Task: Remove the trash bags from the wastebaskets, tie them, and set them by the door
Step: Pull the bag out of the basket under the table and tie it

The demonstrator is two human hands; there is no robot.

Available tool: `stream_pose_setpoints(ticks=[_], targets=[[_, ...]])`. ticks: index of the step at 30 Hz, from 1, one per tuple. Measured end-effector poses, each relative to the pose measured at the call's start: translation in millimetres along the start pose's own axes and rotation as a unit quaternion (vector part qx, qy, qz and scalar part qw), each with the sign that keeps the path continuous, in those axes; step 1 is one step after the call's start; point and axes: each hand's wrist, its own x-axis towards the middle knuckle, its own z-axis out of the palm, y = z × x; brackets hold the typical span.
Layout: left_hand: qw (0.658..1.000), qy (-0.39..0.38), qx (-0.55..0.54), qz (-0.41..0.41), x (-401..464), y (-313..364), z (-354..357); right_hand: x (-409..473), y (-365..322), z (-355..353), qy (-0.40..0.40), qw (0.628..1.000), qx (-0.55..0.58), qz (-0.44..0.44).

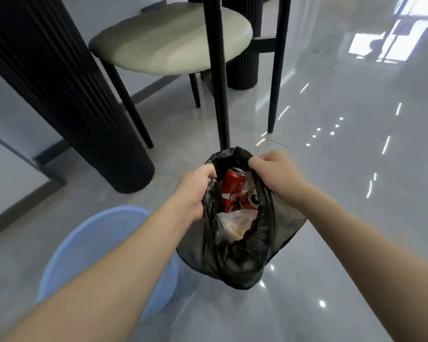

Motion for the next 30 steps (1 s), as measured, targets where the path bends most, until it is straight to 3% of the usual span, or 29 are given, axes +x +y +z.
stream_pose_setpoints(ticks=[4, 8, 10, 12, 14, 16, 17, 20, 23, 25, 27, 30], targets=[[0.998, 0.028, 0.049, -0.006, 32, -47, 8, -8, 57, -10, -0.003, 0.995, -0.070, 0.075], [0.996, 0.046, 0.077, -0.016, 47, -72, 5, -17, 89, -13, -0.001, 0.993, -0.067, 0.101], [0.986, 0.065, 0.154, 0.020, 52, -81, 0, -19, 97, -10, 0.015, 0.992, -0.065, 0.103], [0.962, 0.113, 0.229, 0.094, 57, -87, -8, -17, 110, -6, 0.061, 0.989, -0.065, 0.119], [0.938, 0.213, 0.245, 0.125, 68, -96, -16, -17, 120, -4, 0.093, 0.981, -0.027, 0.166], [0.935, 0.305, 0.179, 0.035, 84, -106, -24, -20, 127, -2, 0.137, 0.958, 0.080, 0.240], [0.944, 0.311, 0.105, -0.038, 90, -110, -27, -22, 131, -2, 0.160, 0.931, 0.155, 0.288], [0.957, 0.200, -0.027, -0.207, 98, -128, -30, -34, 140, -6, 0.161, 0.858, 0.305, 0.381], [0.964, 0.036, -0.020, -0.262, 102, -140, -26, -39, 152, -5, 0.119, 0.844, 0.269, 0.449], [0.963, -0.025, -0.018, -0.266, 103, -142, -22, -41, 156, -3, 0.050, 0.838, 0.258, 0.478], [0.967, -0.013, 0.012, -0.255, 102, -142, -19, -40, 159, -5, -0.003, 0.842, 0.229, 0.489], [0.972, 0.066, 0.078, -0.211, 95, -137, -17, -39, 155, -14, -0.079, 0.851, 0.183, 0.487]])
